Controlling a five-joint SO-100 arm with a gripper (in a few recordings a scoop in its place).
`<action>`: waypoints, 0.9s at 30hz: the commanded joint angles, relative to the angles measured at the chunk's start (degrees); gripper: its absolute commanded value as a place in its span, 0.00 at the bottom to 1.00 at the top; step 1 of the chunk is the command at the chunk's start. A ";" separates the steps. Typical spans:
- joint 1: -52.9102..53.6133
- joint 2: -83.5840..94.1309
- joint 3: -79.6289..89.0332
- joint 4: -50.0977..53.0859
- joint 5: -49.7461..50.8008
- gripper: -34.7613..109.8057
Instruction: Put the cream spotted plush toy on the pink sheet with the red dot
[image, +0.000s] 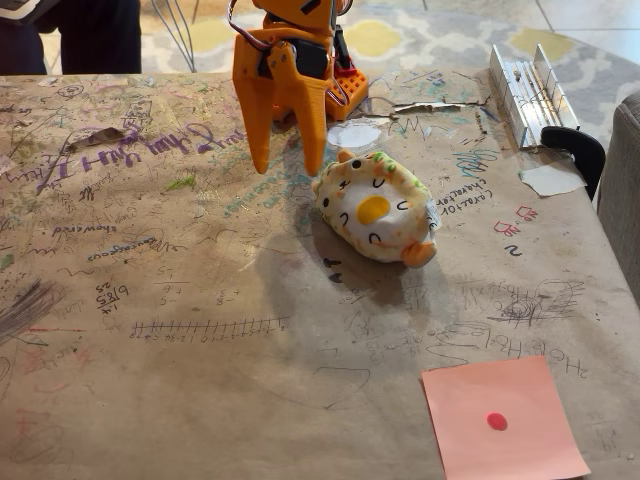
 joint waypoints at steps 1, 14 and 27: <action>-1.32 0.44 0.00 3.69 -5.10 0.42; 0.00 0.35 -0.26 5.01 -3.08 0.45; -1.85 -1.32 0.00 5.01 -18.72 0.48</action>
